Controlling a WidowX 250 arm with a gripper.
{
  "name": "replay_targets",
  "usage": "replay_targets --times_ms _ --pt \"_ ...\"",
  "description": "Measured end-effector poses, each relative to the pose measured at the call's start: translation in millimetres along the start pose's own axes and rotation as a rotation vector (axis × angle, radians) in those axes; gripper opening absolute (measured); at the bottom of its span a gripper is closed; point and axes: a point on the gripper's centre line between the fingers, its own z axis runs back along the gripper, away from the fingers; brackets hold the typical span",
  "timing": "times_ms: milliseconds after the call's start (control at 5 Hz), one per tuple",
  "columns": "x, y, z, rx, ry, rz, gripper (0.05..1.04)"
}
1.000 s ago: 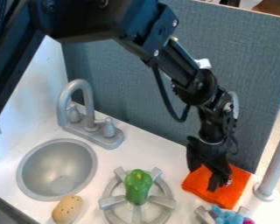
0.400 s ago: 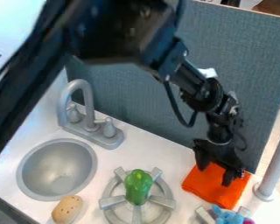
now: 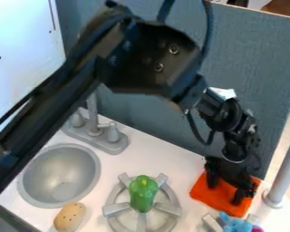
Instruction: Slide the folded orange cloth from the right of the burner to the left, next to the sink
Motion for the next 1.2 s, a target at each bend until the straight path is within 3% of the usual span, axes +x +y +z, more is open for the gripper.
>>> replay_targets --times_ms 200,600,800,1000,1200 --pt "-3 2 -4 0.014 0.022 0.002 1.005" --pt "17 28 -10 0.094 0.061 0.058 1.004" --pt "18 52 -8 0.162 0.084 0.107 1.003" --pt "-3 72 -4 0.211 0.117 0.161 1.003" --pt "-21 108 0 0.217 0.178 0.229 1.003"
